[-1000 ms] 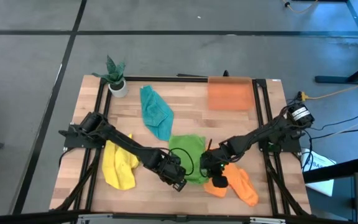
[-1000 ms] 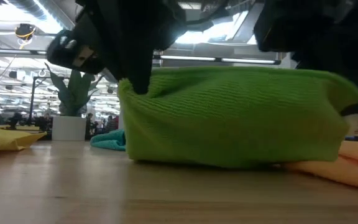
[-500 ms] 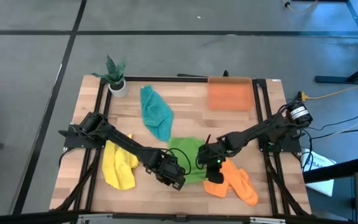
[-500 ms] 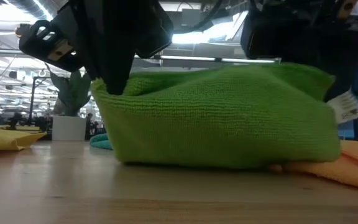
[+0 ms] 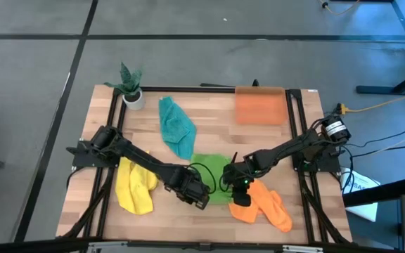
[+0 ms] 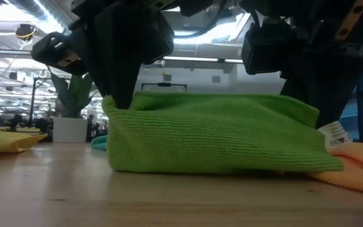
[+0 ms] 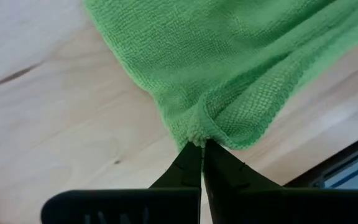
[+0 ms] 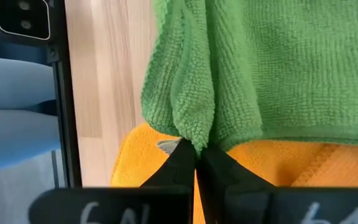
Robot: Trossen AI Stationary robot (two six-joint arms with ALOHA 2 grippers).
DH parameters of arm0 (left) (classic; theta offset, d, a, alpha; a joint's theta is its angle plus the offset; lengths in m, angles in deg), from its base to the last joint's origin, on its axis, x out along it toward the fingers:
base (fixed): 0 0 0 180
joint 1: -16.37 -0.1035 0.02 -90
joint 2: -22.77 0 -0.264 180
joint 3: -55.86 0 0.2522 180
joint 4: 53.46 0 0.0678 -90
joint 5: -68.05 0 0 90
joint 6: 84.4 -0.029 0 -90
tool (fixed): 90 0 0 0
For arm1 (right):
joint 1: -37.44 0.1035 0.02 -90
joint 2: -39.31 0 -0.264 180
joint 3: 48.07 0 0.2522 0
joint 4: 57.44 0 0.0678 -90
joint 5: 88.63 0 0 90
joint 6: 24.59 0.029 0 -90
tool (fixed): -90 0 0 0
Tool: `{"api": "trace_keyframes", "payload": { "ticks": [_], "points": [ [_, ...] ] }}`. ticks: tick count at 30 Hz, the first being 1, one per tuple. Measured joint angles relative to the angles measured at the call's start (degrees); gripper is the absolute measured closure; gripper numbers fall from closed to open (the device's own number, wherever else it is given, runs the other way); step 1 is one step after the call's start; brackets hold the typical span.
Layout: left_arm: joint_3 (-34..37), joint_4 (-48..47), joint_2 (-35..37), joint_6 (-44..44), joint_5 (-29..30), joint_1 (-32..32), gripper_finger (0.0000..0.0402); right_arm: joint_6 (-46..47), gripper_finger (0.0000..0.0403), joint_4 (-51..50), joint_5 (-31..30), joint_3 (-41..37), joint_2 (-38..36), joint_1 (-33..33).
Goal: Roll microfiber towels into tight, uniform cylinder then place into a basket
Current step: Fold the green towel
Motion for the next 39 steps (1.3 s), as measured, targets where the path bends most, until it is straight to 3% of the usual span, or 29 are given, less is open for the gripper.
{"api": "trace_keyframes", "payload": {
  "ticks": [14, 39],
  "points": [
    [0.0, 0.3, -4.0, -1.9, 0.0, 0.0, 0.0402, -0.1, 0.0394, -0.3, -4.9, 0.0, 0.7, 0.0],
    [0.0, 0.3, -4.0, -3.4, 1.3, -0.3, 0.0401, 0.0, 0.0378, 2.8, -1.6, -0.1, 4.0, 0.0]
  ]
}}
